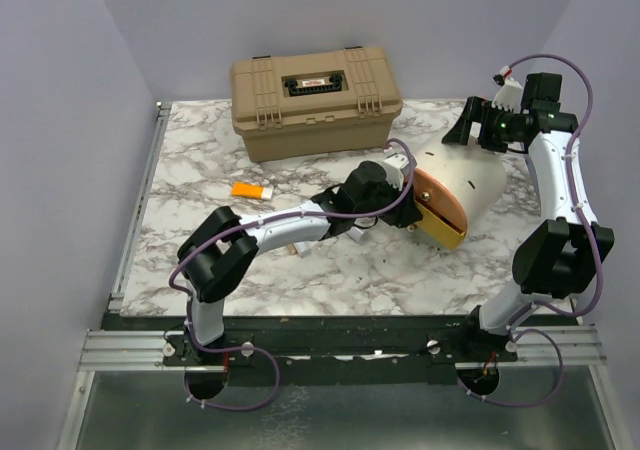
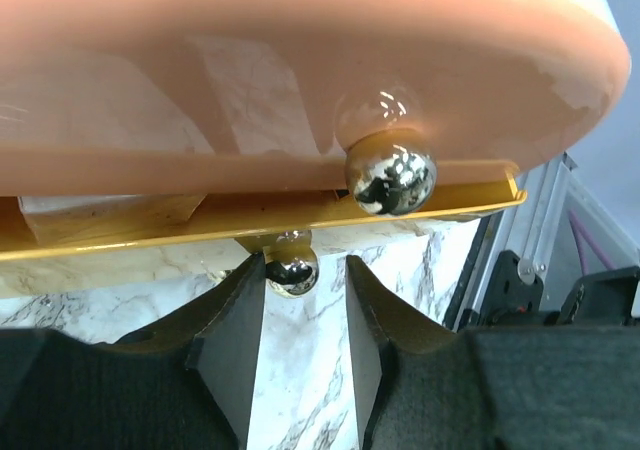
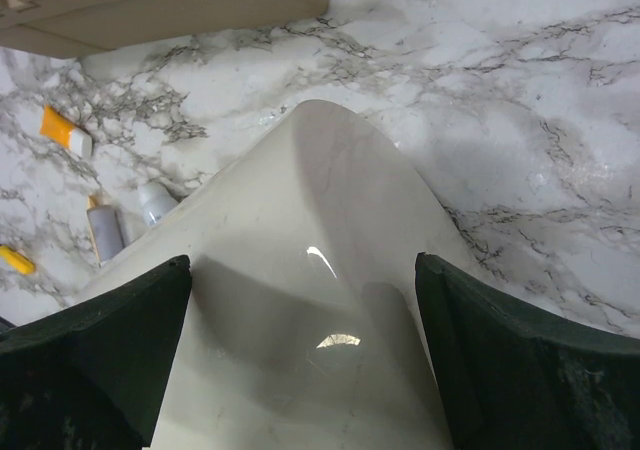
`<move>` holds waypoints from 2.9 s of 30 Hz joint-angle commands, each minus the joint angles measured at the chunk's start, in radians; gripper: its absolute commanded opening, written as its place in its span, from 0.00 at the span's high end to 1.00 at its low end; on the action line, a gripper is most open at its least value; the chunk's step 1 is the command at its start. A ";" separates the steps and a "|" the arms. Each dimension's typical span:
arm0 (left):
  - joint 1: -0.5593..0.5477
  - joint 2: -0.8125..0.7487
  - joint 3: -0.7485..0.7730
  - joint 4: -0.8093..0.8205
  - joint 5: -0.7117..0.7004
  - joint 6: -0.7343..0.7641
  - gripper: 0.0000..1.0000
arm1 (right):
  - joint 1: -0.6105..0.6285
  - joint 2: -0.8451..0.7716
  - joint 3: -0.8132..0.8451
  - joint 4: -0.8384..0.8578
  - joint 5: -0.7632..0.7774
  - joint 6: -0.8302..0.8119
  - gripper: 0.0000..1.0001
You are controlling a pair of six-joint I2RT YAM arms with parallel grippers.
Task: Organize the makeup
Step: Close the drawer in the storage box, then open the drawer in the storage box.
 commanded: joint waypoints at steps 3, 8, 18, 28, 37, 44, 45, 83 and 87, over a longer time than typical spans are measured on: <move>-0.039 0.030 -0.009 0.108 -0.066 -0.056 0.58 | 0.015 -0.026 -0.029 -0.075 0.011 0.024 0.05; -0.044 0.007 -0.047 0.107 -0.100 -0.041 0.53 | 0.016 -0.034 -0.034 -0.071 0.006 0.031 0.05; -0.072 0.078 0.017 0.160 -0.188 -0.040 0.54 | 0.015 -0.051 -0.058 -0.037 -0.003 0.048 0.05; -0.071 0.106 0.019 0.184 -0.266 -0.038 0.62 | 0.015 -0.070 -0.070 -0.038 -0.005 0.048 0.05; -0.072 0.019 -0.083 0.200 -0.277 0.003 0.50 | 0.015 -0.073 -0.075 -0.021 0.022 0.061 0.05; -0.067 -0.053 -0.143 0.197 -0.250 0.082 0.39 | 0.015 -0.094 -0.101 0.033 0.053 0.092 0.05; -0.068 -0.062 -0.152 0.196 -0.239 0.092 0.38 | 0.015 -0.095 -0.103 0.034 0.054 0.093 0.05; -0.067 0.131 -0.277 0.541 -0.180 0.165 0.42 | 0.015 -0.082 -0.076 0.000 0.057 0.076 0.05; -0.068 0.151 -0.265 0.558 -0.201 0.155 0.45 | 0.015 -0.080 -0.075 -0.001 0.060 0.078 0.05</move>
